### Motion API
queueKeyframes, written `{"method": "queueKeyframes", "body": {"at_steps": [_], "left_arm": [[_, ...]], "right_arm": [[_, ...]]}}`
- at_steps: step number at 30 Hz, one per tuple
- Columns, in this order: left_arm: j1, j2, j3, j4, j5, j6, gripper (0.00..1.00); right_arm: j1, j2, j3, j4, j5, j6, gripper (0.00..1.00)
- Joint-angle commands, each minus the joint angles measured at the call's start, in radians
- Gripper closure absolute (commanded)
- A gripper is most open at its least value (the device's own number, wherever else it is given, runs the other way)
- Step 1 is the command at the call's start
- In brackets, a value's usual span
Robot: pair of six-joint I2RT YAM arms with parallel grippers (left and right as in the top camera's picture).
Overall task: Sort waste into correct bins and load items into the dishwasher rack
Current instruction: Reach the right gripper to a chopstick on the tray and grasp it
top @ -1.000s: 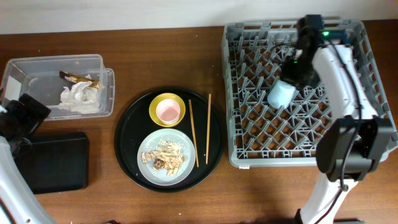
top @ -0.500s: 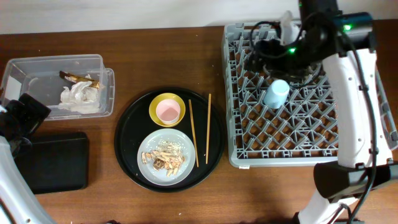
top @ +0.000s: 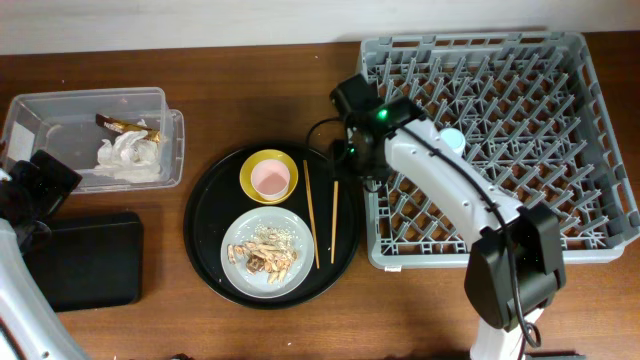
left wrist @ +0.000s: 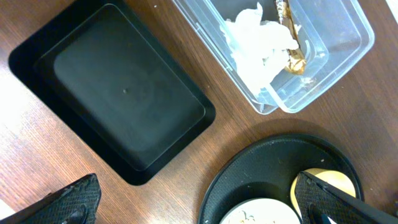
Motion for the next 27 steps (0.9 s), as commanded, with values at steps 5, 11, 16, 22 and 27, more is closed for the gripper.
{"method": "queueKeyframes", "body": {"at_steps": [5,11,16,22,27], "left_arm": [[0.003,0.0,0.003,0.0,-0.003,-0.002,0.01],[0.003,0.0,0.002,0.0,-0.003,-0.002,0.01],[0.003,0.0,0.003,0.0,-0.003,-0.002,0.01],[0.003,0.0,0.003,0.0,-0.003,-0.002,0.01],[0.003,0.0,0.002,0.0,-0.003,-0.002,0.01]], "right_arm": [[0.055,0.087,-0.031,0.105,0.029,0.047,0.47],[0.055,0.213,-0.031,0.115,0.044,0.069,0.48],[0.077,0.227,-0.031,0.118,0.079,0.075,0.59],[0.125,0.228,-0.031,0.116,0.181,0.14,0.75],[0.126,0.229,-0.031,0.116,0.181,0.14,0.78]]}}
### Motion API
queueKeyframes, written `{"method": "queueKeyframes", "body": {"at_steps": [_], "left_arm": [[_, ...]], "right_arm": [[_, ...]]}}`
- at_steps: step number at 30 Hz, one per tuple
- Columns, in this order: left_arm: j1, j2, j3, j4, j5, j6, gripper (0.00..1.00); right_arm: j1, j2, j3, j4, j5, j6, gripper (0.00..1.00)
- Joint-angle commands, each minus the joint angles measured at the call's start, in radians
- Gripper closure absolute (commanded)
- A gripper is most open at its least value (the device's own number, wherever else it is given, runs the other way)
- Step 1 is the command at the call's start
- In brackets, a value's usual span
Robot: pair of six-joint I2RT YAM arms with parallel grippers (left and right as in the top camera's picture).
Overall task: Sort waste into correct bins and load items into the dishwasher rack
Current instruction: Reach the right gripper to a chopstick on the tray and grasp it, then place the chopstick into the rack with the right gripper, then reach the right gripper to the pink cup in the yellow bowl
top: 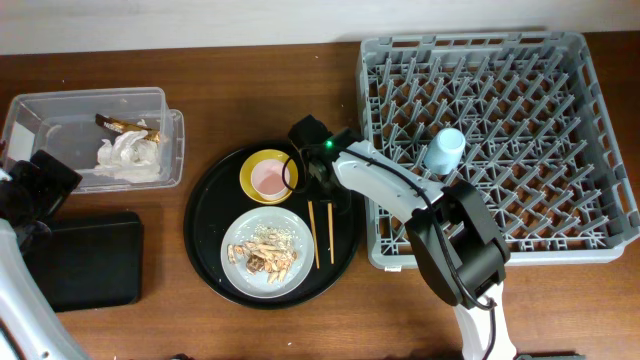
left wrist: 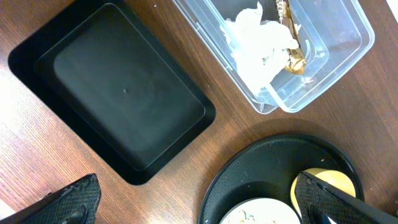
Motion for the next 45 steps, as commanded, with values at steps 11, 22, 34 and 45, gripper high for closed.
{"method": "queueKeyframes", "body": {"at_steps": [11,22,34,45], "left_arm": [[0.003,0.0,0.002,0.001,-0.003,-0.002,0.01],[0.003,0.0,0.002,0.001,-0.003,-0.002,0.01],[0.003,0.0,0.002,0.001,-0.003,-0.002,0.01],[0.003,0.0,0.002,0.001,-0.003,-0.002,0.01]], "right_arm": [[-0.029,0.027,0.163,-0.141,-0.003,0.008,0.96],[-0.412,0.015,0.637,-0.401,-0.056,-0.498,0.96],[-0.477,0.072,0.597,-0.289,-0.154,-0.497,0.83],[-0.452,-0.003,0.599,-0.46,-0.507,-0.49,0.19]]}}
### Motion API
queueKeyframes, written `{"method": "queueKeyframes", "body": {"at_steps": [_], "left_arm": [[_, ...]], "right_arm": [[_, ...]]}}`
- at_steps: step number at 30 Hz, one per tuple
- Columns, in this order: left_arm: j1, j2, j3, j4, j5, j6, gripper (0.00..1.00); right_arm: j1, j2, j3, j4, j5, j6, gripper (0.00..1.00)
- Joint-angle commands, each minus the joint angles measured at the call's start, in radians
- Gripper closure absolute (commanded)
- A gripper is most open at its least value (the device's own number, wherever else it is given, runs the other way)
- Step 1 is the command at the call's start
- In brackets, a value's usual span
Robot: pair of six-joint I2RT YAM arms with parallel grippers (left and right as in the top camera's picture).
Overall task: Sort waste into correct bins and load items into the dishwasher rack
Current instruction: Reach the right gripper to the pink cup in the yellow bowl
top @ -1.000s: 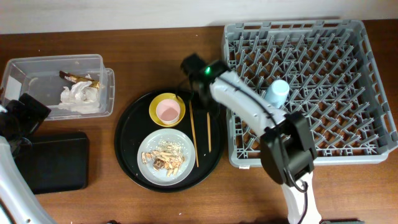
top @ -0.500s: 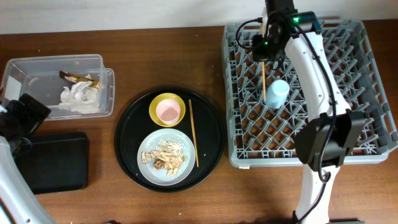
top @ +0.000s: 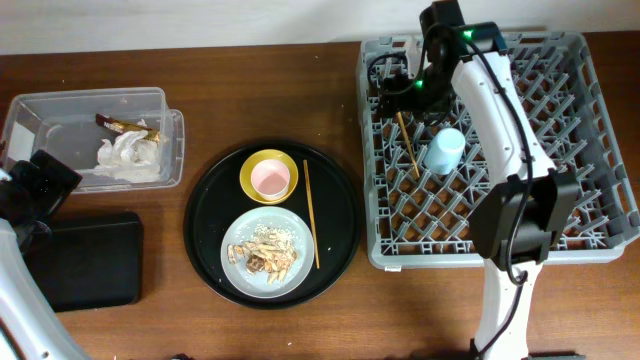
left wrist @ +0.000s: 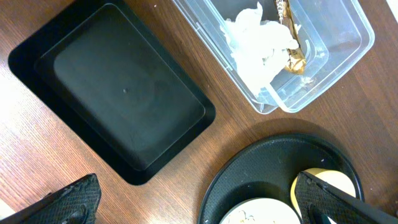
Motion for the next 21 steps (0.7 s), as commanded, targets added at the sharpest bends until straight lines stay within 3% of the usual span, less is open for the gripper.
{"method": "queueKeyframes", "body": {"at_steps": [1,2,4,6,15,18,21], "left_arm": [[0.003,0.0,0.002,0.001,-0.003,-0.002,0.01],[0.003,0.0,0.002,0.001,-0.003,-0.002,0.01],[0.003,0.0,0.002,0.001,-0.003,-0.002,0.01],[0.003,0.0,0.002,0.001,-0.003,-0.002,0.01],[0.003,0.0,0.003,0.001,-0.003,-0.002,0.01],[0.003,0.0,0.002,0.001,-0.003,-0.002,0.01],[0.003,0.0,0.003,0.001,-0.003,-0.002,0.01]], "right_arm": [[0.057,-0.079,-0.001,-0.036,-0.154,0.003,0.19],[0.085,-0.079,-0.001,-0.04,-0.153,0.004,0.21],[0.137,-0.072,-0.003,-0.042,-0.128,0.004,0.35],[0.209,-0.06,-0.004,-0.043,0.03,0.096,0.41],[0.55,-0.013,-0.005,0.14,0.186,0.049,0.48],[0.668,-0.011,-0.005,0.217,0.458,0.199,0.47],[0.703,0.006,-0.005,0.285,0.483,0.232,0.48]]}}
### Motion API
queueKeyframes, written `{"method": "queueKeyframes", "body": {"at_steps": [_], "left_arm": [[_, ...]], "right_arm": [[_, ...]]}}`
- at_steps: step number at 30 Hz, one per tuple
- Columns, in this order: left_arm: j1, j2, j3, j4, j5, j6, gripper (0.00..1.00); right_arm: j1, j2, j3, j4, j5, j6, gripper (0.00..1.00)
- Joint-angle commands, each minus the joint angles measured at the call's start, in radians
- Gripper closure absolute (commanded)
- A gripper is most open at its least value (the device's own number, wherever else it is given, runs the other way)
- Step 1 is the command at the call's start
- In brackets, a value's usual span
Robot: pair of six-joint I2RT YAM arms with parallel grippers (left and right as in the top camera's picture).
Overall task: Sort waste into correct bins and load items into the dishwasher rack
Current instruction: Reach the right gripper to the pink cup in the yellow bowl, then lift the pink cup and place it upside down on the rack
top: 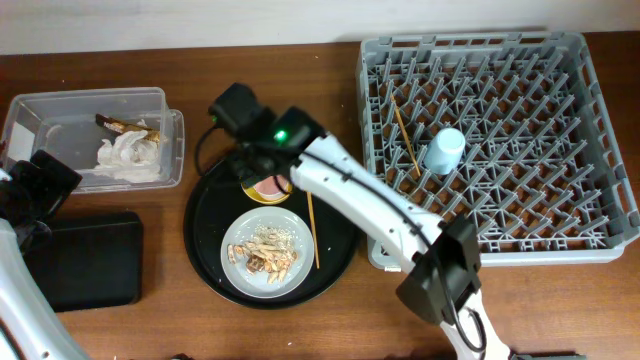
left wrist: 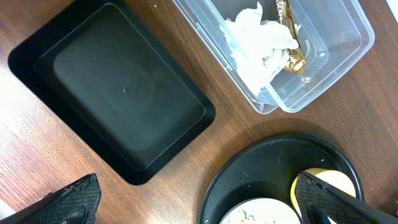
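A round black tray (top: 205, 245) holds a yellow bowl (top: 268, 188), a white plate of food scraps (top: 265, 250) and one chopstick (top: 312, 230). My right gripper (top: 258, 162) hangs over the bowl's upper edge and hides part of it; its jaws are hidden under the wrist. In the grey dishwasher rack (top: 600, 110) lie another chopstick (top: 405, 140) and a pale blue cup (top: 445, 150). Over the table's left edge my left gripper (left wrist: 199, 205) stands open and holds nothing. The left wrist view also catches the bowl (left wrist: 336, 180) and the tray (left wrist: 273, 168).
A clear plastic bin (top: 60, 110) at the back left holds crumpled tissue (top: 125, 152) and a wrapper (top: 125, 126). A black bin (top: 85, 260) sits in front of it, also seen from the left wrist as the black bin (left wrist: 118, 93). My right arm crosses the tray's right side.
My right gripper has moved from the back left of the rack to the yellow bowl on the tray. The chopstick lies in the rack. The left arm has not moved.
Two chopsticks lay on the tray with my right gripper at the rack's left edge. Then the gripper was at their upper ends. Later one chopstick lay in the rack beside the cup, one stayed on the tray. Now the gripper is at the bowl.
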Motion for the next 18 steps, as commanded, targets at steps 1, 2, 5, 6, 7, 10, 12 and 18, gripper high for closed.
{"method": "queueKeyframes", "body": {"at_steps": [1,2,5,6,7,10,12,18], "left_arm": [[0.003,0.0,0.003,0.001,-0.003,-0.002,0.01],[0.003,0.0,0.002,0.001,-0.003,-0.002,0.0],[0.003,0.0,0.002,0.001,-0.003,-0.002,0.01],[0.003,0.0,0.002,0.001,-0.003,-0.002,0.01],[0.003,0.0,0.003,0.001,-0.003,-0.002,0.01],[0.003,0.0,0.002,0.001,-0.003,-0.002,0.01],[0.003,0.0,0.002,0.001,-0.003,-0.002,0.0],[0.003,0.0,0.002,0.001,-0.003,-0.002,0.01]], "right_arm": [[0.016,0.043,-0.003,0.047,0.107,0.093,0.48],[0.017,0.06,-0.003,0.054,0.101,0.108,0.48],[0.018,0.14,-0.003,0.056,0.055,0.108,0.54],[0.018,0.162,-0.003,0.05,0.055,0.108,0.55],[0.018,0.175,-0.003,0.047,0.05,0.108,0.55],[0.019,0.19,-0.003,0.04,0.031,0.115,0.61],[0.02,0.19,-0.003,0.038,0.03,0.115,0.73],[0.02,0.171,0.021,0.016,0.002,0.132,0.96]]}}
